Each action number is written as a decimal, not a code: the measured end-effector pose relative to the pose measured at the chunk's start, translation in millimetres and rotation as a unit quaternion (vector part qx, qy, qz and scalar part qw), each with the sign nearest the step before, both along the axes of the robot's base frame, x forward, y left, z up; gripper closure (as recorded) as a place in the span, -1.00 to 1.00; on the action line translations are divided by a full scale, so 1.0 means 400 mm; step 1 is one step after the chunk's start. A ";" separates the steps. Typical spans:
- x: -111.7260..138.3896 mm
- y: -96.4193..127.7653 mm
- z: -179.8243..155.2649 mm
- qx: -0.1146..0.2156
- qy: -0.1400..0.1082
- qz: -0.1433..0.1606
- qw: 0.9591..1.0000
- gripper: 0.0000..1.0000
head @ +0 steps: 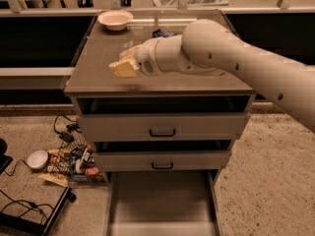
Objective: Pick orange from bottom drawer and place on counter
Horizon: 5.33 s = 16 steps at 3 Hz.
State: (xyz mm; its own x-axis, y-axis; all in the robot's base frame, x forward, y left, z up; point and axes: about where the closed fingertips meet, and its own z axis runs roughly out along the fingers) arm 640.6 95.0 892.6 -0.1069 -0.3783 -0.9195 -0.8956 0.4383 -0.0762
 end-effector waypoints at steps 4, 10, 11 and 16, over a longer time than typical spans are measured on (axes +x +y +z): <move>0.255 0.180 -0.112 0.047 -0.019 -0.052 0.997 1.00; 0.245 0.208 -0.120 0.048 -0.015 -0.044 0.998 -1.00; 0.250 0.212 -0.086 0.050 -0.019 -0.038 0.998 -1.00; 0.002 -0.247 0.371 0.056 -0.045 -0.040 0.997 -1.00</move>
Offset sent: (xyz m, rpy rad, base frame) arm 0.0971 0.0573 -0.0179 0.1063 -0.0533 -0.1520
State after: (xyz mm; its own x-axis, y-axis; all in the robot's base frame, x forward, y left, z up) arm 641.2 -3.6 1040.8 -0.0480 -0.2671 -0.9625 -0.8489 0.5186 -0.1016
